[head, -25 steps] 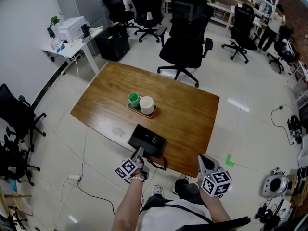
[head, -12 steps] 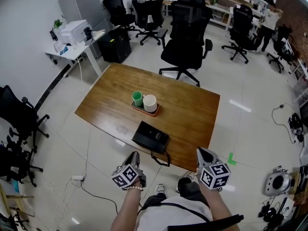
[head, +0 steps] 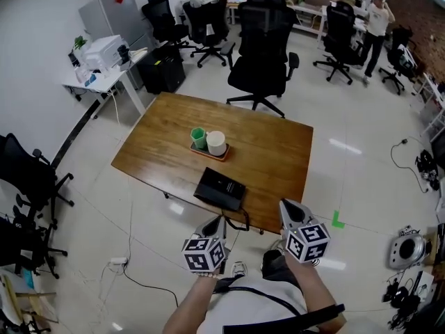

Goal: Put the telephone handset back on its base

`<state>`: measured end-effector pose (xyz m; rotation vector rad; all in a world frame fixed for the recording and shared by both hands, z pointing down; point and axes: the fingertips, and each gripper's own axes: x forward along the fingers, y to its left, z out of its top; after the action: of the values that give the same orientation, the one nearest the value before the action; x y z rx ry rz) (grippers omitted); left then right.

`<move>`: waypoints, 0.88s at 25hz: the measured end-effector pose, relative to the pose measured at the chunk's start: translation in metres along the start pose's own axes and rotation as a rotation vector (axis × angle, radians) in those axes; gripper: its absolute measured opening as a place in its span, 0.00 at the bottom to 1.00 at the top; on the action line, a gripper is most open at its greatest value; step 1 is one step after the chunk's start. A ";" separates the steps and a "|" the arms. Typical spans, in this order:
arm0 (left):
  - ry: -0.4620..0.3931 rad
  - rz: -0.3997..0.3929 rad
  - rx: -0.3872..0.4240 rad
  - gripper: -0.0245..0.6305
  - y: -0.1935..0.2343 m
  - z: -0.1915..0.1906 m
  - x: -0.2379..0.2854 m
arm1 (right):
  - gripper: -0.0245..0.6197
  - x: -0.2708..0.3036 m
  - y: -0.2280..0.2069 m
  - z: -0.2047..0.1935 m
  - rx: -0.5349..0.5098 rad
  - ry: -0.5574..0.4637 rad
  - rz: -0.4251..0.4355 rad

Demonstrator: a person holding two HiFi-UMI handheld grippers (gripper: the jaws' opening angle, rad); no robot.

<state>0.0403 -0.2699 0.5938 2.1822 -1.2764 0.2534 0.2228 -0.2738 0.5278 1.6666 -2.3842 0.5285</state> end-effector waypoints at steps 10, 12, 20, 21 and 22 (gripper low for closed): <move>0.001 -0.059 0.063 0.05 -0.038 -0.001 0.001 | 0.05 -0.035 0.006 -0.023 0.026 -0.020 -0.038; 0.001 -0.054 0.067 0.05 -0.040 -0.002 0.001 | 0.05 -0.039 0.007 -0.026 0.019 -0.016 -0.043; -0.003 -0.073 0.043 0.05 -0.048 0.001 0.003 | 0.05 -0.048 0.001 -0.019 0.013 -0.023 -0.063; -0.005 -0.075 0.038 0.05 -0.049 0.001 0.004 | 0.05 -0.048 0.000 -0.019 0.012 -0.024 -0.063; -0.007 -0.077 0.034 0.05 -0.049 0.001 0.004 | 0.05 -0.049 -0.001 -0.019 0.011 -0.024 -0.064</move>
<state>0.0839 -0.2558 0.5752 2.2569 -1.1972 0.2385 0.2399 -0.2244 0.5288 1.7573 -2.3392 0.5148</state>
